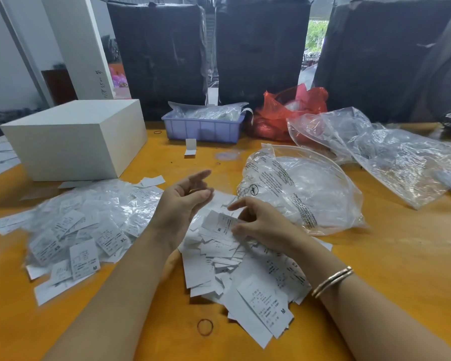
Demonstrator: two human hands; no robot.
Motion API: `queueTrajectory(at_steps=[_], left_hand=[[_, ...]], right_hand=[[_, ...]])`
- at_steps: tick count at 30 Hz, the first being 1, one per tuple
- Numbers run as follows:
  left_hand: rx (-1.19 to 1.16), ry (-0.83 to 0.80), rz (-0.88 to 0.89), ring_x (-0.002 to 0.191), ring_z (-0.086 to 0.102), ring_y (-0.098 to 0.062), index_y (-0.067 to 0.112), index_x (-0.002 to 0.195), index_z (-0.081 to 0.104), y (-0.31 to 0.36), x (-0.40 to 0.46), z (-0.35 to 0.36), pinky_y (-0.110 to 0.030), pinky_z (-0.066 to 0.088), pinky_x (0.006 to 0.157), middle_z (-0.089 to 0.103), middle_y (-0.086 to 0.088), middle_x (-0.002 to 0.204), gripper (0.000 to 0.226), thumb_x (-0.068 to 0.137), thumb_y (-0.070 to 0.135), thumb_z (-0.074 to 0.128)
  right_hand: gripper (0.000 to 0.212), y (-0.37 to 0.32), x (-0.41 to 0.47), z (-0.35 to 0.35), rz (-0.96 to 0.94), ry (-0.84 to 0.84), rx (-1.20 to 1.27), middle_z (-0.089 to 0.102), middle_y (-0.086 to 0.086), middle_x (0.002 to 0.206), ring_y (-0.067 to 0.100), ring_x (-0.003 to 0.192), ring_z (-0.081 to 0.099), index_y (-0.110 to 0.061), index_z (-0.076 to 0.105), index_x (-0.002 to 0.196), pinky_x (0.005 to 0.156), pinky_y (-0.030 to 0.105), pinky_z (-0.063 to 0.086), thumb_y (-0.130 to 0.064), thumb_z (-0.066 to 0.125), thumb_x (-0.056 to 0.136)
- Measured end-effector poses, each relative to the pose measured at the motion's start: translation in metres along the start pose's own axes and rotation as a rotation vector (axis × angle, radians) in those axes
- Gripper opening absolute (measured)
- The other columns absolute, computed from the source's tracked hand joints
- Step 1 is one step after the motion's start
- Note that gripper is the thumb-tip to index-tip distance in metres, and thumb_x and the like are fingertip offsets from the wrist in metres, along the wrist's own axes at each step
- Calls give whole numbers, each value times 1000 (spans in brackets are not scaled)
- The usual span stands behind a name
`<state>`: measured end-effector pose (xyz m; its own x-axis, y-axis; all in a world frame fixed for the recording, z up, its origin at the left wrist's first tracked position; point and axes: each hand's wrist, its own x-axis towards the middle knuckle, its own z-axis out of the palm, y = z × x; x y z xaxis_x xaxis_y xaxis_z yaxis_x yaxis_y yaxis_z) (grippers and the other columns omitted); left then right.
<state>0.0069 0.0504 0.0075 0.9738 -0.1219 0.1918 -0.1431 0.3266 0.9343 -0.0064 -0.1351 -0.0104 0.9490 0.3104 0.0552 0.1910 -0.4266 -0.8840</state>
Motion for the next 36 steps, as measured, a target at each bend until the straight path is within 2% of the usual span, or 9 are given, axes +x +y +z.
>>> queueTrajectory(at_steps=[4,10,14,18,20,22,26,30,36], left_hand=[[-19,25,-81,75,67,-9,8,95,68,-2,1,1,-17,54,72,67,-3,84,26,86,-12,53],[-9,11,-154,78,71,-18,7,91,57,-3,0,2,-24,56,65,74,-8,85,13,85,-4,59],[-20,-39,-135,81,71,-20,8,106,59,-1,-1,3,-24,56,67,70,-4,79,33,78,-8,63],[57,-33,-127,82,70,-17,11,105,66,-1,-2,4,-21,55,70,70,-1,78,27,81,-2,65],[97,-2,-120,82,70,-15,14,96,70,-1,-3,4,-20,55,68,73,-2,81,15,87,6,61],[149,12,-92,80,70,-13,16,89,72,-1,-3,4,-20,55,68,74,-2,82,11,87,12,62],[253,16,-13,78,69,-10,17,84,72,1,-4,7,-18,53,71,74,-1,79,20,67,25,73],[327,16,99,75,67,-5,17,81,70,-1,-5,8,-12,50,66,72,5,76,16,67,22,75],[555,1,221,73,63,0,23,80,67,-5,-5,6,-16,52,71,69,14,74,10,77,17,75]], right_hand=[[23,-1,-1,-3,-5,78,38,64,-3,71,2,56,58,-24,61,104,52,15,45,-9,63,86],[21,2,-1,-4,-148,292,-205,62,-4,73,17,50,48,-23,66,106,47,23,41,-10,54,92],[25,2,-1,-1,-234,349,-340,58,-7,64,4,40,41,-19,67,108,44,16,31,-8,50,94],[27,-2,-3,-3,-347,477,-403,63,-7,66,2,51,58,-14,68,107,46,16,42,0,50,92],[25,-2,-3,-4,-419,535,-369,58,-18,68,-11,52,54,-7,71,99,48,5,36,6,52,89],[26,0,-1,-3,-407,535,-310,64,-8,79,-16,57,52,-3,71,100,52,2,34,8,51,88],[33,-4,1,-2,-311,460,-35,65,4,99,8,72,67,-13,65,113,61,16,51,5,49,91],[43,-11,-1,-8,-327,443,282,64,10,93,16,65,68,-32,53,114,57,22,52,4,53,90],[22,-15,-4,-10,-377,473,364,66,9,84,13,61,66,-15,58,87,54,17,47,6,58,87]])
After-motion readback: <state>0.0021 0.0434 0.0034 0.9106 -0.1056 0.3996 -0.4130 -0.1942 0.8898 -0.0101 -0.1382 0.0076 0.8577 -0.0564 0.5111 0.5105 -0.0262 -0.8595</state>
